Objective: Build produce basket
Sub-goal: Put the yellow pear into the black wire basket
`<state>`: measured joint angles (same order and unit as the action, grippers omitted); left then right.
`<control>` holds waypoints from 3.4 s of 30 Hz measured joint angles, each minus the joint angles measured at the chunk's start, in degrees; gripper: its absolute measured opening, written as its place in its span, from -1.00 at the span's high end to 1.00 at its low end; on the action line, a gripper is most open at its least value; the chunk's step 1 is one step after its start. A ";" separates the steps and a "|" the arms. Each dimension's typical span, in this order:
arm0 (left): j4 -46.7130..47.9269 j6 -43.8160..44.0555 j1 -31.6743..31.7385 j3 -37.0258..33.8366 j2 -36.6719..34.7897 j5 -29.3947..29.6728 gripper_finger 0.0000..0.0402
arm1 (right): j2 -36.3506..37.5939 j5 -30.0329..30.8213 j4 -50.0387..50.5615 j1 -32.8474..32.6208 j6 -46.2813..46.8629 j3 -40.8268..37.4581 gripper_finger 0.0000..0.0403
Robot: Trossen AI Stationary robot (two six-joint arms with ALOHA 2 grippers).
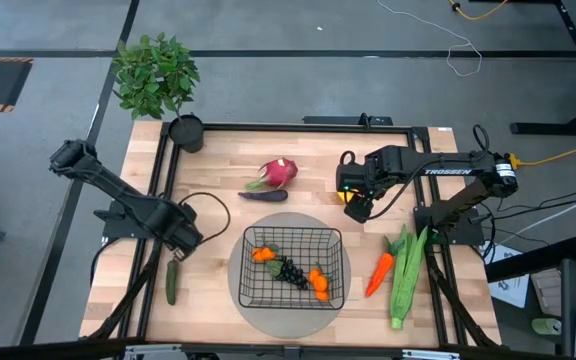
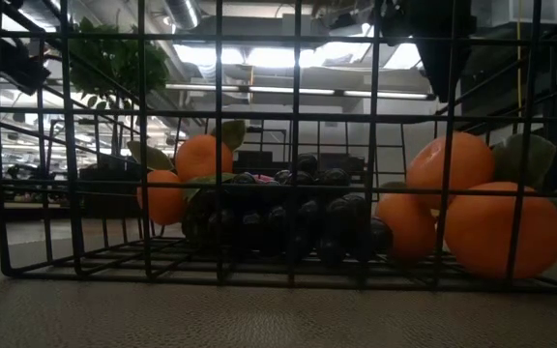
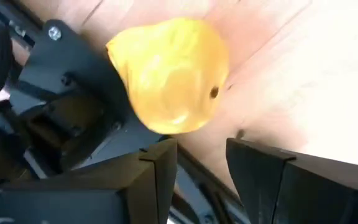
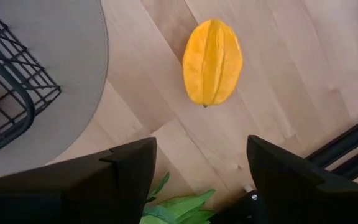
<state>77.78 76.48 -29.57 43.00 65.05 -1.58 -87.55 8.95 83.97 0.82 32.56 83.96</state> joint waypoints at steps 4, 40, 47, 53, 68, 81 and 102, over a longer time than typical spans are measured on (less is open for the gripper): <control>-0.99 2.84 1.08 -0.09 2.28 -1.52 0.36 | 0.00 0.00 -0.33 0.00 -0.02 0.00 -0.18; -6.77 -9.16 12.89 8.82 17.45 4.56 0.36 | 0.00 0.43 -2.15 0.00 -1.49 0.00 -0.18; 1.22 -4.62 12.17 6.66 17.42 -5.79 0.36 | -0.02 0.43 -2.08 0.00 -1.48 0.00 -0.18; -2.87 -4.98 11.03 -0.43 17.47 -6.42 0.36 | -0.02 0.45 -2.04 0.00 -1.53 0.00 -0.18; -17.96 -14.81 16.85 1.38 17.47 16.44 0.36 | -0.04 0.46 -3.02 0.00 -1.55 0.00 -0.18; 2.76 -16.22 17.47 11.95 17.45 4.41 0.37 | -0.04 0.47 -3.00 0.00 -1.77 0.00 -0.18; -12.97 -22.73 26.17 -0.99 18.26 16.91 0.53 | -0.04 0.48 -3.38 0.02 -1.75 0.00 -0.18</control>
<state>64.81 53.75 -3.40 42.01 83.31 15.33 -87.59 9.43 80.59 0.84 30.81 83.96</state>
